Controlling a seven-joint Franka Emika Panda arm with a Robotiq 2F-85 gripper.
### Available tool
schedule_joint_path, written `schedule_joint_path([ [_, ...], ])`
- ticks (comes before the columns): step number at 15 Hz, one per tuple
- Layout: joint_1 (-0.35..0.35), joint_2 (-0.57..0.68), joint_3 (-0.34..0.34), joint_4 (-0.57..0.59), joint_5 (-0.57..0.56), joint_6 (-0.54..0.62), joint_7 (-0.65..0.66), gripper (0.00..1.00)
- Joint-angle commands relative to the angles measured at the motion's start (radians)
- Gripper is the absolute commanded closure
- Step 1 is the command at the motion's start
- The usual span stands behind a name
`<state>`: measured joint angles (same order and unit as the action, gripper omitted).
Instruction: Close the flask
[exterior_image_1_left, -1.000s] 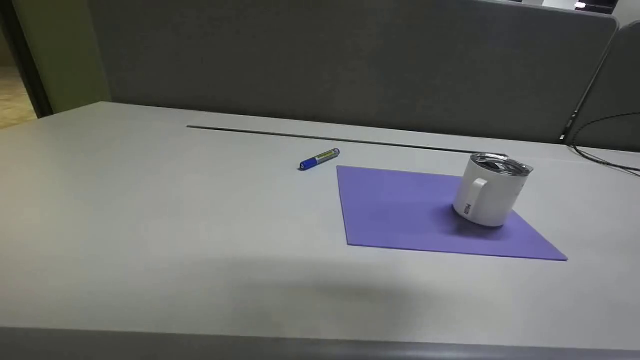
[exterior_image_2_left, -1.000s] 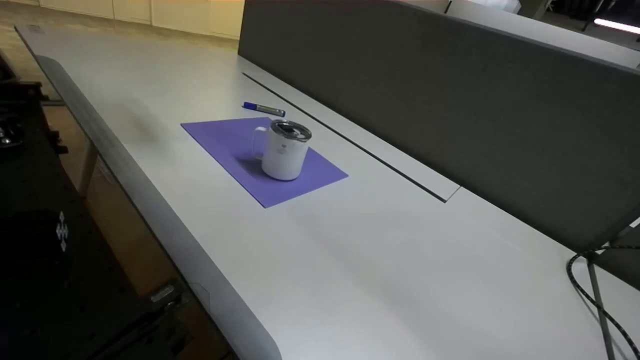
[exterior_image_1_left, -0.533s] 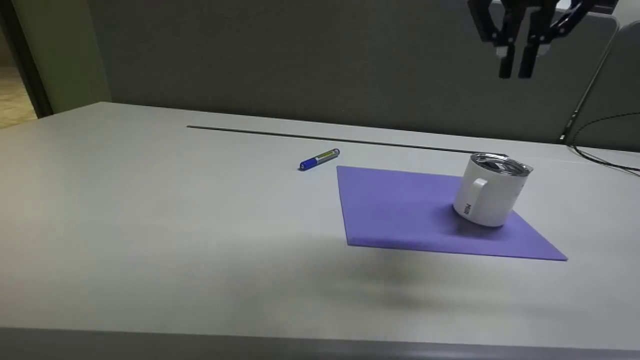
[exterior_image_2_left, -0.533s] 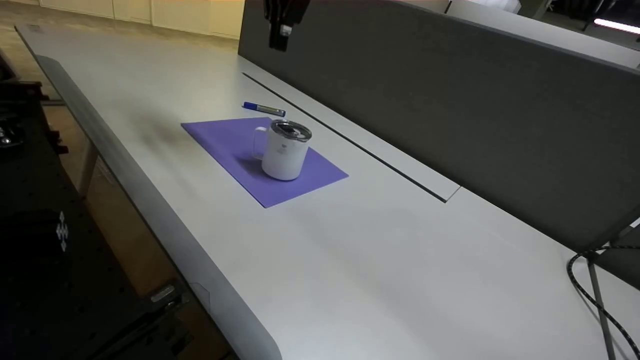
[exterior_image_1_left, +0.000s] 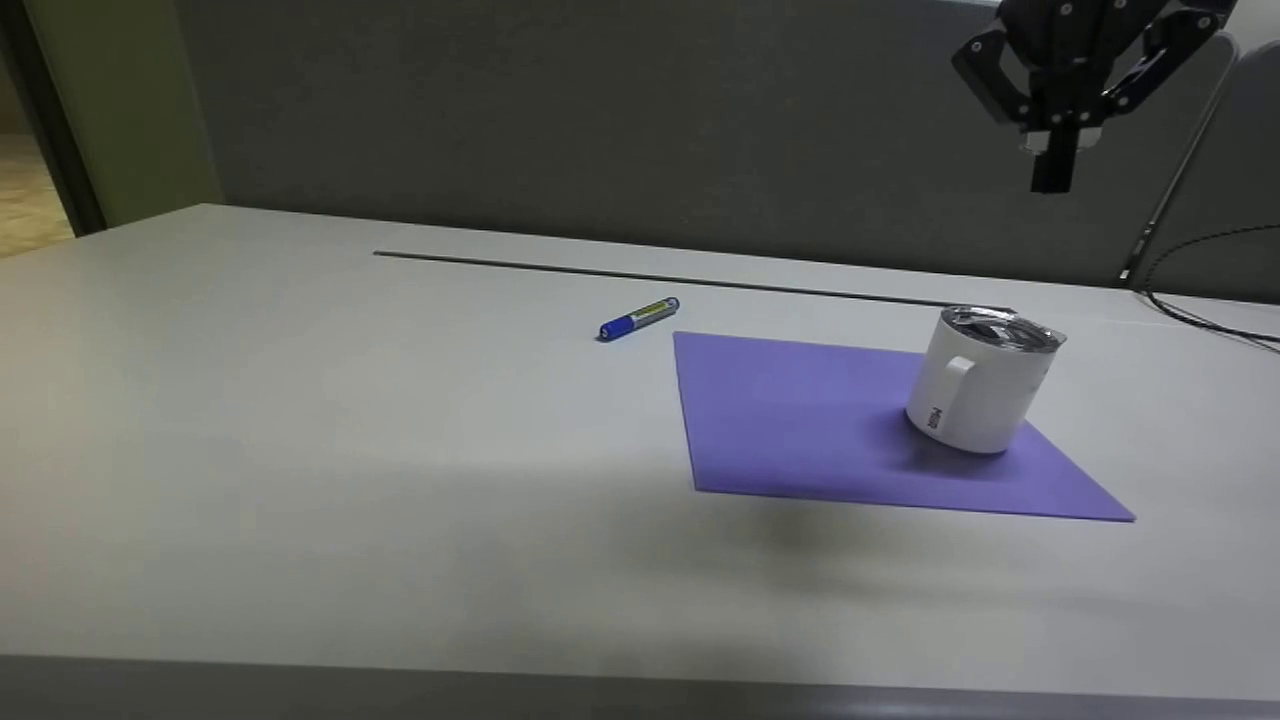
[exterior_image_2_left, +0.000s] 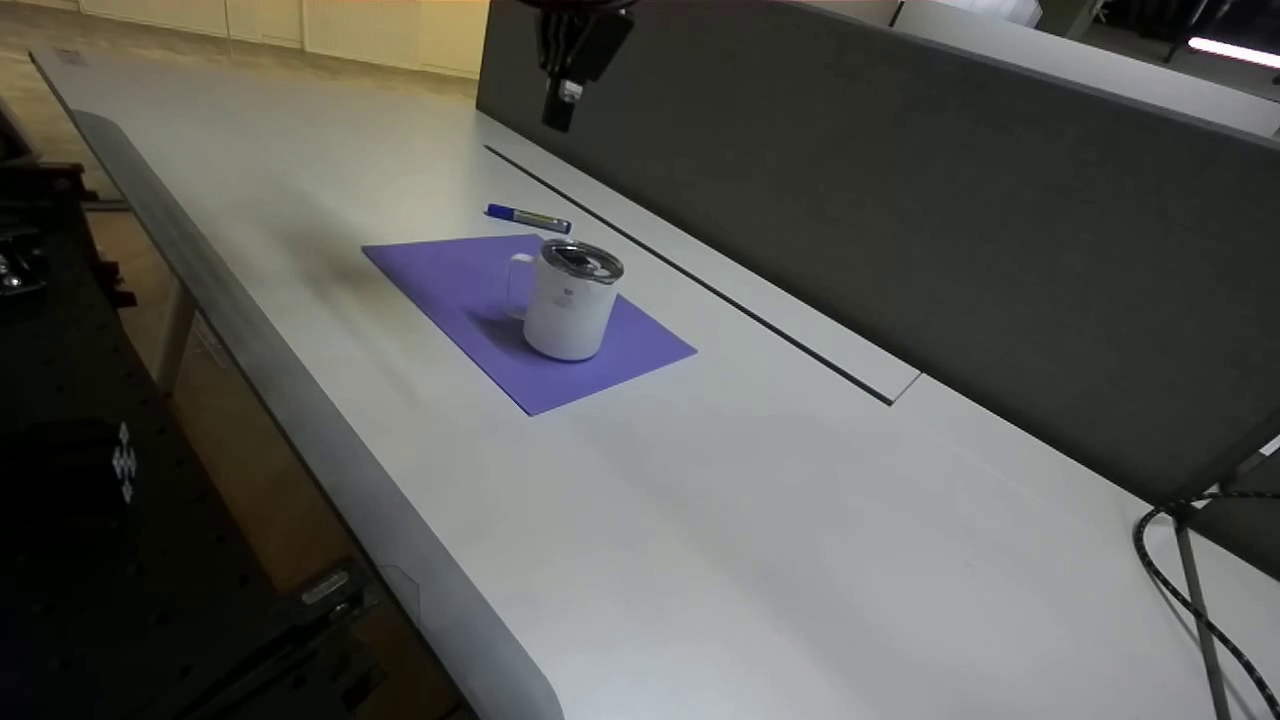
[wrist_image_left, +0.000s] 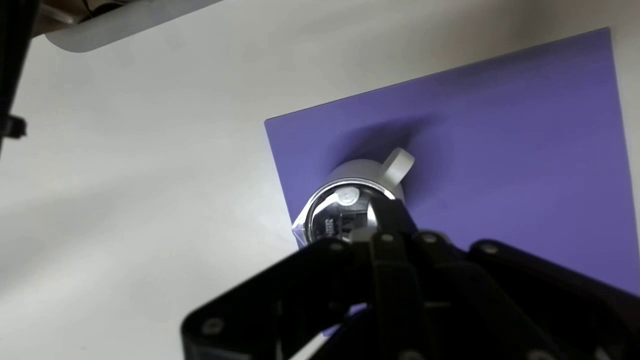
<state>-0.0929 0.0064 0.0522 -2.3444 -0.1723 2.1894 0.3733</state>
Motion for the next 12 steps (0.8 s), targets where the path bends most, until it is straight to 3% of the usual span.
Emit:
schedule_joint_path([
  [1,0.026,0.009,-0.030,-0.004,-0.017,0.025,0.012,1.00],
  [8,0.032,0.112,-0.090,-0.059,-0.096,0.320,0.051,1.00],
  [12,0.049,0.178,-0.133,-0.071,-0.117,0.433,0.046,1.00],
])
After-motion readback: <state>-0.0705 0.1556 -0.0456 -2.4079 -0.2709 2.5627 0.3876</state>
